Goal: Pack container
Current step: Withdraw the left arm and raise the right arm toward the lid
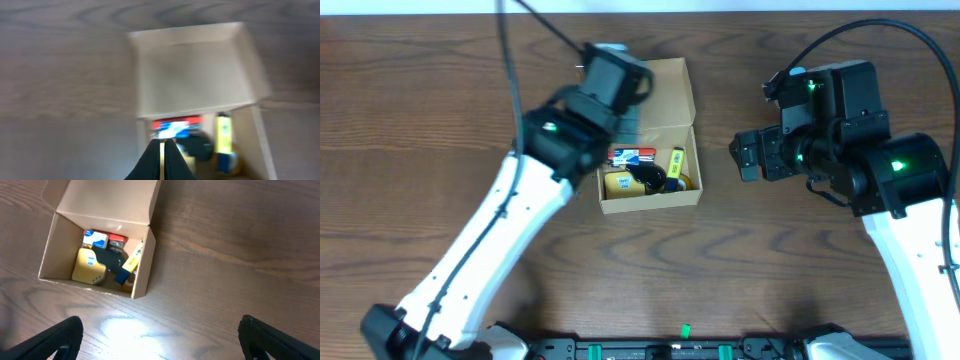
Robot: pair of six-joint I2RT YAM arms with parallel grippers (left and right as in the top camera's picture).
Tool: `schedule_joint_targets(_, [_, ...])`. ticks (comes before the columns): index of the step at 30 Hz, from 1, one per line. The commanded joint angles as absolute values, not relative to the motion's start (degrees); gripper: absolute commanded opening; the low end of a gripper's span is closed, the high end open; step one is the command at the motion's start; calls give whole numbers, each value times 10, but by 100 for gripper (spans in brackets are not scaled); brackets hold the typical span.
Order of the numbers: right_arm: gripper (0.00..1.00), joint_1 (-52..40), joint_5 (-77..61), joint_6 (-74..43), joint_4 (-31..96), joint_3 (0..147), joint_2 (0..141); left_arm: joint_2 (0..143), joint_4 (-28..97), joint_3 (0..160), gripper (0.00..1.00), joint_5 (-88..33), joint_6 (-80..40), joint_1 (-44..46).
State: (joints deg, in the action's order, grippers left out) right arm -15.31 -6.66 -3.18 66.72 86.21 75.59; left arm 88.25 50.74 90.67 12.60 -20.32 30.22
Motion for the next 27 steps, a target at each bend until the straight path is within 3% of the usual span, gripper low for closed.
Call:
schedule_joint_targets(1, [99,-150,-69,-25,669,869,756,864,536,909,6,108,-215,253])
schedule_joint_targets(15, [99,-150,-69,-25,669,869,756,863,627,909,6,-100,-75,56])
schedule_joint_targets(27, [99,-150,-69,-25,669,869,756,864,617,909,6,-105,47,30])
